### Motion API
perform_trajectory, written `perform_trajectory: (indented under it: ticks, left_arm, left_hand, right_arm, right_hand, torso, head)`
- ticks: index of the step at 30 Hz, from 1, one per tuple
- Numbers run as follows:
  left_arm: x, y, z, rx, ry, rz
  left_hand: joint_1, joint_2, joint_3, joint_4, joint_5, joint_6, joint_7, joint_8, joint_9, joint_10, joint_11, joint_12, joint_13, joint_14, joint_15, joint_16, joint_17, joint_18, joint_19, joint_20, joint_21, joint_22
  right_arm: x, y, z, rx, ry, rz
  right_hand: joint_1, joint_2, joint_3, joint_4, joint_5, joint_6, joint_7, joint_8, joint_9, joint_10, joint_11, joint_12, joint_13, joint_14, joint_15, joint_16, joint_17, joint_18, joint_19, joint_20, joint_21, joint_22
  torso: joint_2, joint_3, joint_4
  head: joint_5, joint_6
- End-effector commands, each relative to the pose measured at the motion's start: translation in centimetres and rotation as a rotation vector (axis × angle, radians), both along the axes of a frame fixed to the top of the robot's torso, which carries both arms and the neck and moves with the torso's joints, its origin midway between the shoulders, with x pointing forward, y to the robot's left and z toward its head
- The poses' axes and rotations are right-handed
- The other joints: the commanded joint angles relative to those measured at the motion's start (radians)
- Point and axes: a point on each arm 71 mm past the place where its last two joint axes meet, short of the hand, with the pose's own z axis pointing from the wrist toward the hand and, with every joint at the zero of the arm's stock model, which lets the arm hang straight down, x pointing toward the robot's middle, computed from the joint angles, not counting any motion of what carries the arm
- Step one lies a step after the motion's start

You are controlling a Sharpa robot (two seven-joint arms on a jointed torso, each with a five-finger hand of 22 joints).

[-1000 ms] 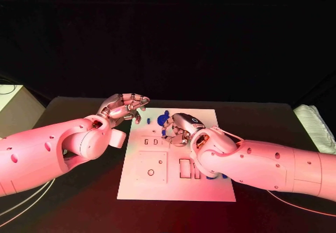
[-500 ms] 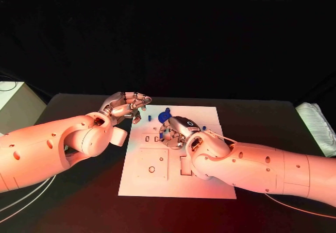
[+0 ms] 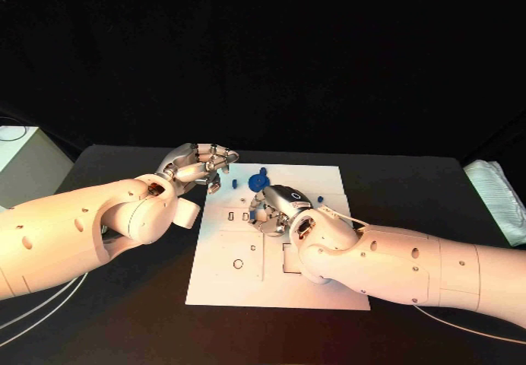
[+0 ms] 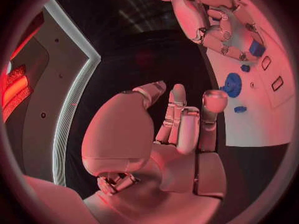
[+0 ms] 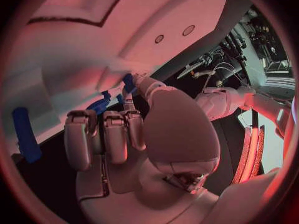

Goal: Assemble the parts on the task board

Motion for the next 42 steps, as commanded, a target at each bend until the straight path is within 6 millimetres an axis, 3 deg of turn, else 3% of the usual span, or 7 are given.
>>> perform_trajectory:
  ticks: [1,14,21,32,42]
  left_arm:
    - [-0.07,-0.24,0.06,0.003,-0.003,-0.02]
    - [-0.05,-0.31,0.02,0.003,0.001,-0.026]
    - [-0.06,-0.32,-0.01,0.004,0.005,-0.03]
    - [-0.04,-0.38,-0.06,0.007,0.008,-0.037]
    - [-0.03,-0.4,-0.09,0.011,0.009,-0.041]
  left_hand:
    - [-0.008,-0.004,0.003,0.006,-0.001,-0.007,0.002,0.006,0.0,-0.001,-0.002,0.004,0.002,0.021,0.0,0.003,0.079,-0.019,0.008,0.0,0.006,0.002]
    - [-0.008,-0.005,0.004,0.007,-0.001,-0.012,0.003,0.005,-0.001,-0.001,-0.002,0.007,0.003,0.021,0.001,0.004,0.079,-0.019,0.008,0.0,0.008,0.003]
    - [-0.008,-0.005,0.004,0.007,-0.001,-0.012,0.003,0.005,-0.001,-0.001,-0.002,0.007,0.003,0.021,0.001,0.004,0.079,-0.019,0.008,0.0,0.008,0.003]
    - [-0.008,-0.004,0.006,0.007,-0.001,-0.016,0.004,0.004,-0.002,-0.002,-0.001,0.009,0.003,0.026,0.001,0.008,0.089,-0.021,0.013,0.0,0.014,0.013]
    - [-0.004,-0.003,0.009,0.006,0.0,-0.018,0.005,0.004,-0.003,-0.003,-0.001,0.012,0.003,0.032,0.002,0.014,0.1,-0.023,0.021,0.001,0.024,0.029]
  right_arm:
    - [-0.02,0.09,-0.03,-0.018,-0.012,0.005]
    - [-0.02,0.15,-0.17,-0.024,-0.007,0.013]
    - [0.04,0.12,-0.16,-0.014,-0.01,0.01]
    - [0.07,0.18,-0.14,0.01,-0.007,0.025]
    - [-0.19,0.1,0.11,0.041,-0.019,0.037]
  right_hand:
    - [-0.011,-0.002,0.002,0.001,0.002,0.005,-0.003,0.028,0.04,0.019,-0.001,-0.003,0.175,0.105,0.001,0.004,0.261,-0.016,0.072,-0.002,-0.003,0.19]
    - [-0.033,-0.021,-0.001,0.007,-0.002,-0.009,0.001,0.029,0.039,0.015,0.002,-0.01,0.171,0.105,0.004,0.004,0.259,-0.015,0.07,-0.001,-0.007,0.186]
    - [-0.058,-0.043,-0.009,0.017,0.002,-0.044,0.016,0.015,0.029,0.003,0.015,-0.023,0.162,0.105,0.013,0.003,0.259,-0.014,0.068,0.006,-0.012,0.182]
    - [-0.065,-0.066,-0.031,0.027,-0.016,-0.132,0.048,-0.032,0.001,-0.069,0.044,-0.105,0.1,0.105,0.039,0.004,0.259,-0.009,0.06,0.03,-0.03,0.166]
    - [-0.058,-0.077,-0.101,0.045,-0.024,-0.154,0.056,-0.046,-0.01,-0.087,0.053,-0.12,0.085,0.104,0.048,0.002,0.256,-0.008,0.057,0.041,-0.035,0.163]
  torso:
    - [0.001,0.0,-0.0013]
    - [0.001,0.0005,-0.0001]
    - [0.001,0.0006,-0.0011]
    - [0.001,0.0001,-0.0012]
    - [0.001,0.0001,0.0005]
  head:
    - [0.001,0.0]
    - [-0.001,-0.002]
    - [-0.001,-0.003]
    - [-0.002,0.0]
    - [-0.003,-0.001]
